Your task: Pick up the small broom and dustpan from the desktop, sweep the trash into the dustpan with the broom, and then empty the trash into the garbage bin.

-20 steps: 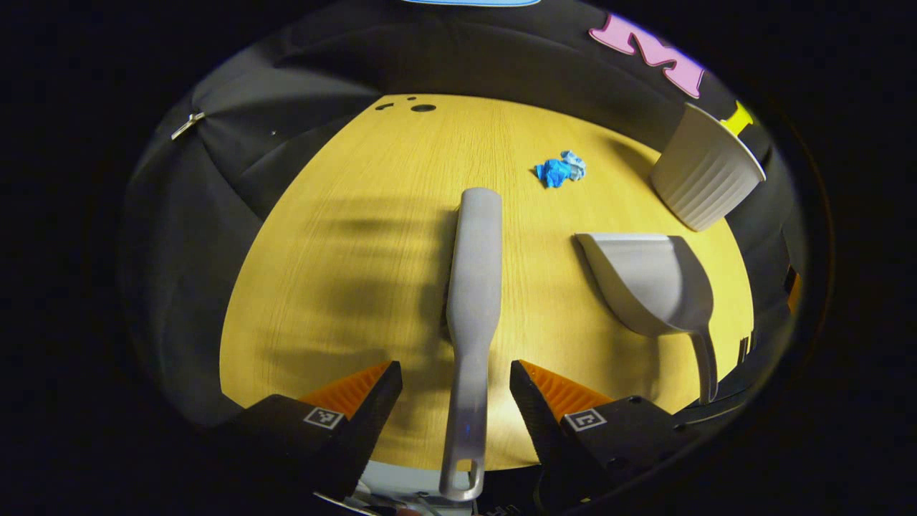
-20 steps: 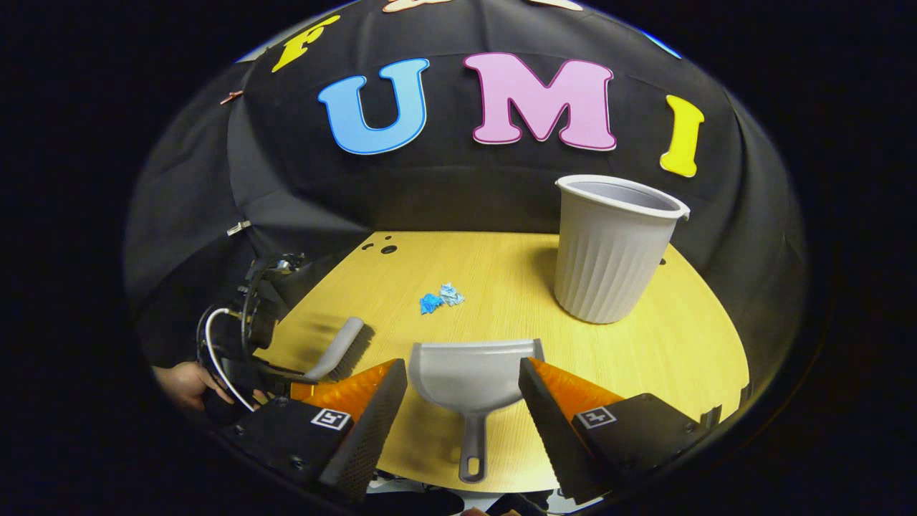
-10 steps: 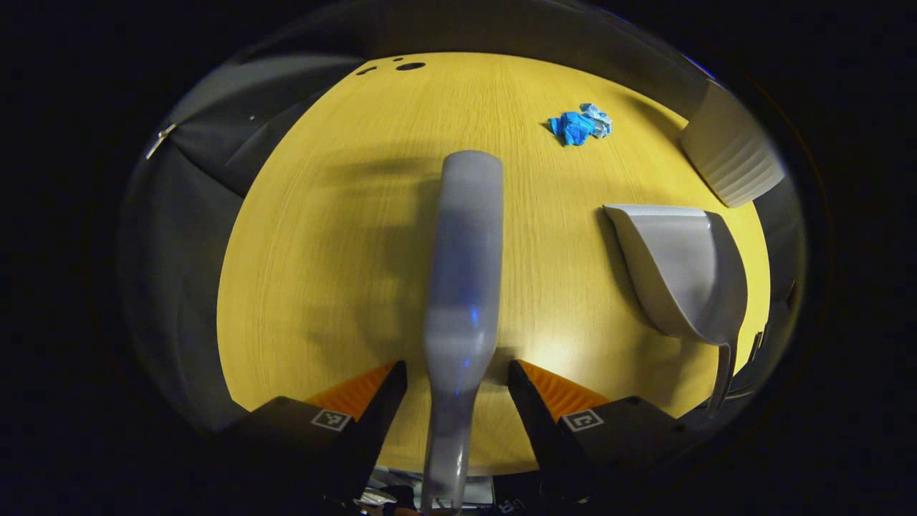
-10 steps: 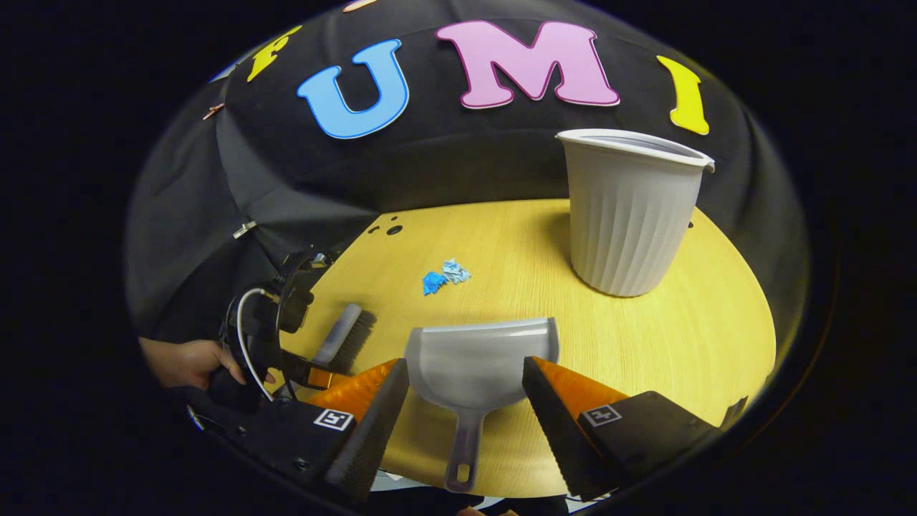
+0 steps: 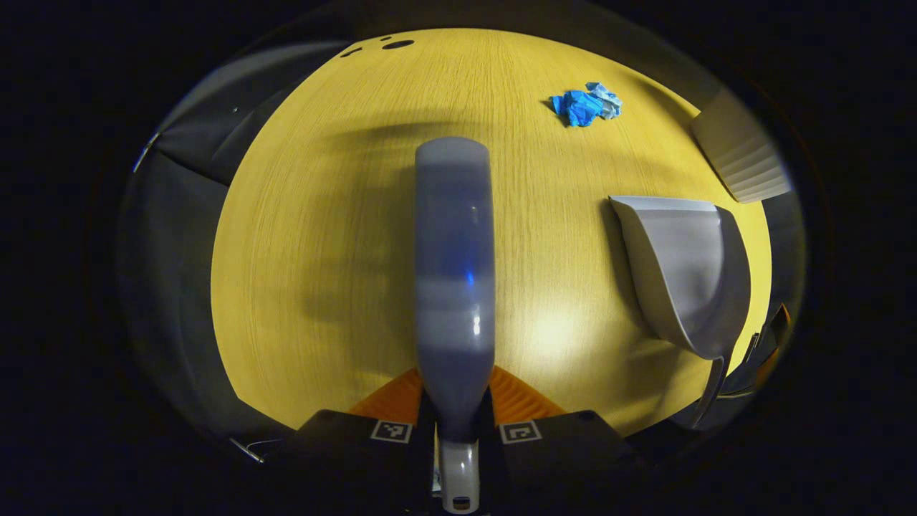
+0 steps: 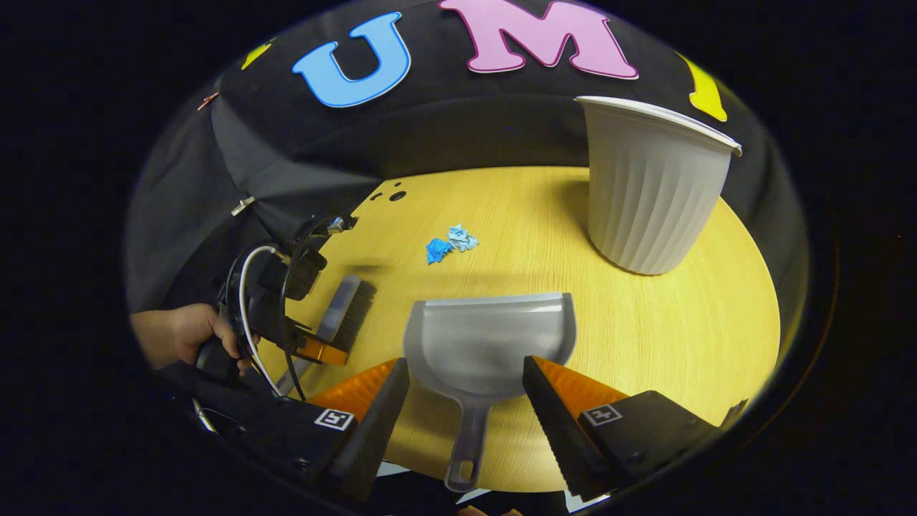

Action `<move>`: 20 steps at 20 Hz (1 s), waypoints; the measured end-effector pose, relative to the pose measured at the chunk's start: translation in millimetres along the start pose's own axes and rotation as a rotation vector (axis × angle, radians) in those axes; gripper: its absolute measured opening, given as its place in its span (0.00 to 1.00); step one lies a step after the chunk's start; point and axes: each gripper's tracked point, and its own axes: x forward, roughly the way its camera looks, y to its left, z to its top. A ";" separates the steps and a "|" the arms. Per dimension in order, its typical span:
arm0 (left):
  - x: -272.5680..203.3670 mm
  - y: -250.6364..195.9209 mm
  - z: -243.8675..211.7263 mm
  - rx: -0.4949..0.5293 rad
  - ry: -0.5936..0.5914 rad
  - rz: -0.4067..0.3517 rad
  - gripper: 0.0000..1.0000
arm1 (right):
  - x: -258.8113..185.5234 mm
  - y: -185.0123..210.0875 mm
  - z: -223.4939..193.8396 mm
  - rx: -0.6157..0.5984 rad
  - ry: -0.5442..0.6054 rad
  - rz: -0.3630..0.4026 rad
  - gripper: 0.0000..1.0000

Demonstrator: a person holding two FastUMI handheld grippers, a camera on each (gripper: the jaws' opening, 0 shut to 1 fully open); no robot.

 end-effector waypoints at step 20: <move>-71.7 6.3 13.2 0.035 -0.324 -0.125 0.23 | 41.9 -19.4 -94.7 -0.078 0.358 -0.206 0.99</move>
